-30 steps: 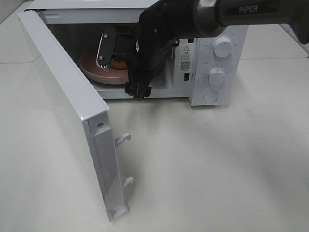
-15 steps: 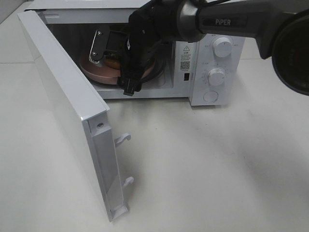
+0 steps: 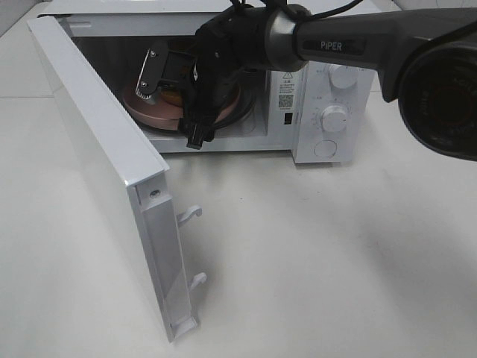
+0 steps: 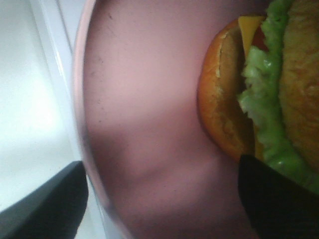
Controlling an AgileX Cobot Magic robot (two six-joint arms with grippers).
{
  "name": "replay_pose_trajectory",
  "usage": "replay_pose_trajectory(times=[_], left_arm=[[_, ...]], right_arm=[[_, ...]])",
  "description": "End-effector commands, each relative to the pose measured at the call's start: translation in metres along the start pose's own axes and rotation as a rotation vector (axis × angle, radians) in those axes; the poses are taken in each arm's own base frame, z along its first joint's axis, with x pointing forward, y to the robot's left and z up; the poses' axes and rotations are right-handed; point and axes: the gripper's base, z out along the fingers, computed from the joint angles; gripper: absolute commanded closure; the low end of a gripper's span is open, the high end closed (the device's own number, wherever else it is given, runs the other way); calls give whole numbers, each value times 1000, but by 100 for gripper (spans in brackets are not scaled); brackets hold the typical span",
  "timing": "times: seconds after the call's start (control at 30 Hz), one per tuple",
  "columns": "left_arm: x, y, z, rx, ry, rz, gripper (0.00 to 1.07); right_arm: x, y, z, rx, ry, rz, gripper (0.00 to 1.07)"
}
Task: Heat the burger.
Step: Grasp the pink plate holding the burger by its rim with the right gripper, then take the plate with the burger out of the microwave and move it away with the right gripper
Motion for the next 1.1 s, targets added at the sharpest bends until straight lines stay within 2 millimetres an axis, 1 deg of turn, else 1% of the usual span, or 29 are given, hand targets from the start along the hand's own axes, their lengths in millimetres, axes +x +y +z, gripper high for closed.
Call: replay_pose_trajectory(times=[0.03,0.2,0.27,0.3,0.33,0.37,0.4,0.43,0.47,0.5,0.53,0.57,0.6,0.63,0.67,0.7,0.73,0.97,1.0,1.1], left_arm=[[2,0,-3,-9,-25,0,4],[2,0,-3,-9,-25,0,4],[2,0,-3,-9,-25,0,4],[2,0,-3,-9,-25,0,4],[2,0,-3,-9,-25,0,4],[2,0,-3,-9,-25,0,4],[2,0,-3,-9,-25,0,4],[2,0,-3,-9,-25,0,4],[2,0,-3,-9,-25,0,4],[2,0,-3,-9,-25,0,4],[2,0,-3,-9,-25,0,4],[2,0,-3,-9,-25,0,4],[2,0,-3,-9,-25,0,4],[2,0,-3,-9,-25,0,4],[2,0,-3,-9,-25,0,4],[2,0,-3,-9,-25,0,4],[2,0,-3,-9,-25,0,4],[2,0,-3,-9,-25,0,4],[2,0,-3,-9,-25,0,4],[2,0,-3,-9,-25,0,4]], right_arm=[[2,0,3,-3,9,11,30],[2,1,3,-8,14,11,35],[-1,4,2,-14,11,7,41],[-1,4,2,-14,11,7,41],[-1,4,2,-14,11,7,47],[-1,5,2,-18,14,9,51],[-1,5,2,-18,14,9,51],[-1,5,2,-22,17,12,59],[-1,5,2,-22,17,12,59],[0,6,2,-34,22,23,70],[0,6,2,-34,22,23,70],[0,7,2,-41,26,29,83],[0,7,2,-41,26,29,88],[0,7,2,-41,26,29,88],[0,7,2,-44,28,30,98],[0,7,2,-44,28,30,98],[-3,10,1,-55,22,37,106],[-5,15,1,-83,30,52,107],[-7,19,0,-103,32,60,107],[-6,21,-1,-123,55,61,107]])
